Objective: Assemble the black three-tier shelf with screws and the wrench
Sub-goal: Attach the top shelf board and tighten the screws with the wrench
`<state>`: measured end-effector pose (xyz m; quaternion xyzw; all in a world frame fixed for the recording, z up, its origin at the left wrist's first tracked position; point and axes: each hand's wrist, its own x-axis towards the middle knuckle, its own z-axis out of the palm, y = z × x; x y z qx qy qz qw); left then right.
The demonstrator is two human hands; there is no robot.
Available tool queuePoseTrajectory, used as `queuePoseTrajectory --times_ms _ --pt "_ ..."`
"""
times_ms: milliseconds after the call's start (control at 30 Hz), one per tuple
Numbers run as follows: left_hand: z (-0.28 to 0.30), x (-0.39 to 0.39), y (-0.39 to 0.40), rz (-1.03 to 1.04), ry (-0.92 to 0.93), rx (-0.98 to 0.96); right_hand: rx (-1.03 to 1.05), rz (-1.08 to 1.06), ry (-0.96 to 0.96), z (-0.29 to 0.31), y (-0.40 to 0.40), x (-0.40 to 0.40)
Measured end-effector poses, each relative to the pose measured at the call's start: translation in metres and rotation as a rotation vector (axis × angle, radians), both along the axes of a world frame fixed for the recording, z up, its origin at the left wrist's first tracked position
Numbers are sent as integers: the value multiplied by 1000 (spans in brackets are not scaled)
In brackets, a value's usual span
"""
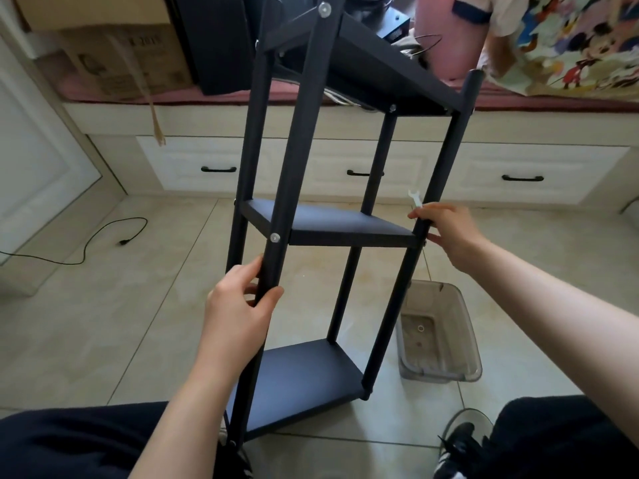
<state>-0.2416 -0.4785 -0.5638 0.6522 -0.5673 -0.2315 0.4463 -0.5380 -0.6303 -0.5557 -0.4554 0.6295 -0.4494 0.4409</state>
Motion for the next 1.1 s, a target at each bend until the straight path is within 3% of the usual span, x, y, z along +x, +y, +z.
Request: queuePoseTrajectory --times_ms 100,533,933,1100 --pt "2 6 0 8 -47 0 24 16 -55 4 -4 4" --pt "-11 24 -14 243 -16 -77 83 330 136 33 31 -6" --pt "-24 33 -8 470 18 -49 129 472 9 62 90 15" --pt "-31 37 -4 475 66 -21 137 462 -8 68 100 21"
